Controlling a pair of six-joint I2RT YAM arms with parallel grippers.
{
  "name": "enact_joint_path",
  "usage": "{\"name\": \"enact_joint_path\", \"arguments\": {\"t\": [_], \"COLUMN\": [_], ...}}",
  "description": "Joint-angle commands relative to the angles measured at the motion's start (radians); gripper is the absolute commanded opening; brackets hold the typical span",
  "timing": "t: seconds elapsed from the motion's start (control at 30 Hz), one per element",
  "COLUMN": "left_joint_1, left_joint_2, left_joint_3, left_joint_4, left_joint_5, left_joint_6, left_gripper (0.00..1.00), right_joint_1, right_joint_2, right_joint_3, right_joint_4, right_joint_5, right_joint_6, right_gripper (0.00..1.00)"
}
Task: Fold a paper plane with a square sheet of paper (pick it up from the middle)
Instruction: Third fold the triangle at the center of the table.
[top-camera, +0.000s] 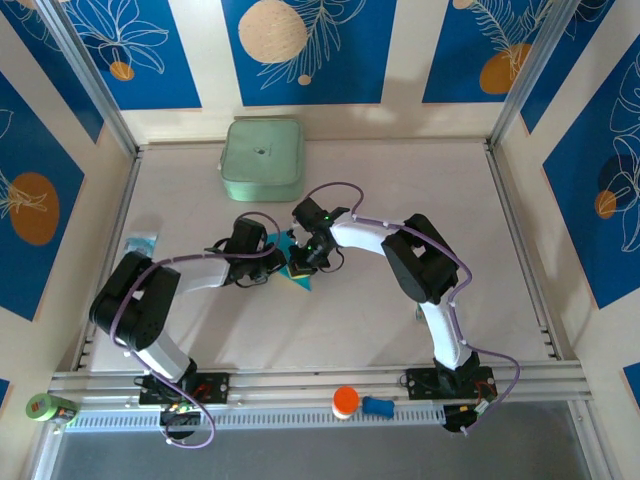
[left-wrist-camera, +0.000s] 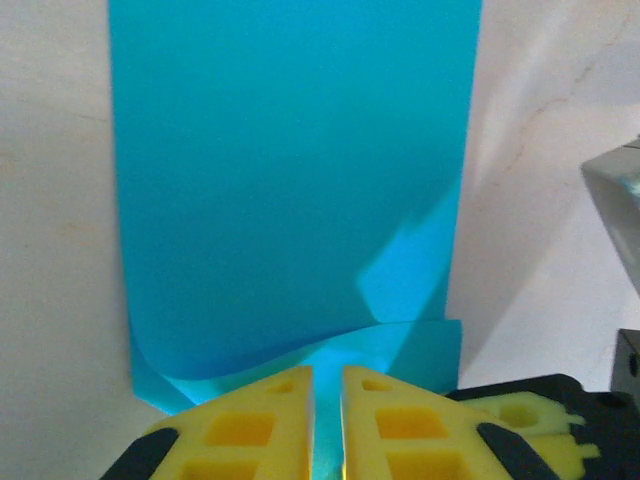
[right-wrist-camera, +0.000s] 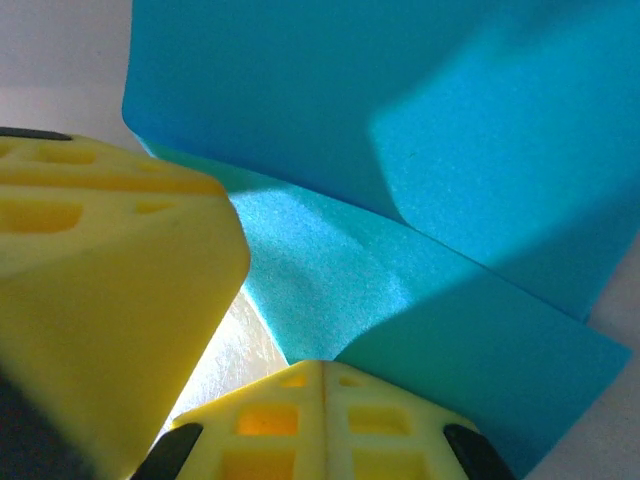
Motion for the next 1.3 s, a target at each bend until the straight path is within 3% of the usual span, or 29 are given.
{"name": "enact_joint_path", "arguments": {"t": [0.0, 0.2, 0.4, 0.6, 0.9, 1.03, 1.27], "left_joint_1": [0.013, 0.064, 0.139, 0.154, 0.146, 0.137, 0.083], "left_joint_2": [0.021, 0.007, -0.024, -0.068, -0.167, -0.177, -0.135], "left_joint_3": [0.025, -0.032, -0.058, -0.017, -0.041, -0.073, -0.092], "left_joint_4": [-0.06, -0.062, -0.072, -0.116, -0.067, -0.016, 0.083], "left_joint_5": [-0.055, -0.107, -0.097, -0.076, 0.058, 0.129, 0.2], "left_joint_6": [0.027, 0.001, 0.028, 0.068, 0.0, -0.061, -0.14], "left_gripper": [0.15, 0.14, 0.14, 0.14, 0.19, 0.23, 0.26], "right_joint_1": [0.007, 0.002, -0.007, -0.005, -0.023, -0.043, -0.037], "right_joint_2": [0.047, 0.05, 0.052, 0.044, -0.109, -0.192, -0.255], "right_joint_3": [-0.008, -0.026, -0.041, -0.017, -0.004, -0.082, -0.175], "right_joint_4": [-0.057, -0.059, -0.055, -0.055, 0.059, 0.109, 0.108], "right_joint_5": [0.035, 0.047, 0.052, 0.037, -0.055, -0.027, 0.009], "right_joint_6": [0.003, 0.017, 0.029, 0.028, 0.049, 0.066, 0.046], "right_gripper": [0.0, 0.0, 0.0, 0.0, 0.05, 0.12, 0.12]}}
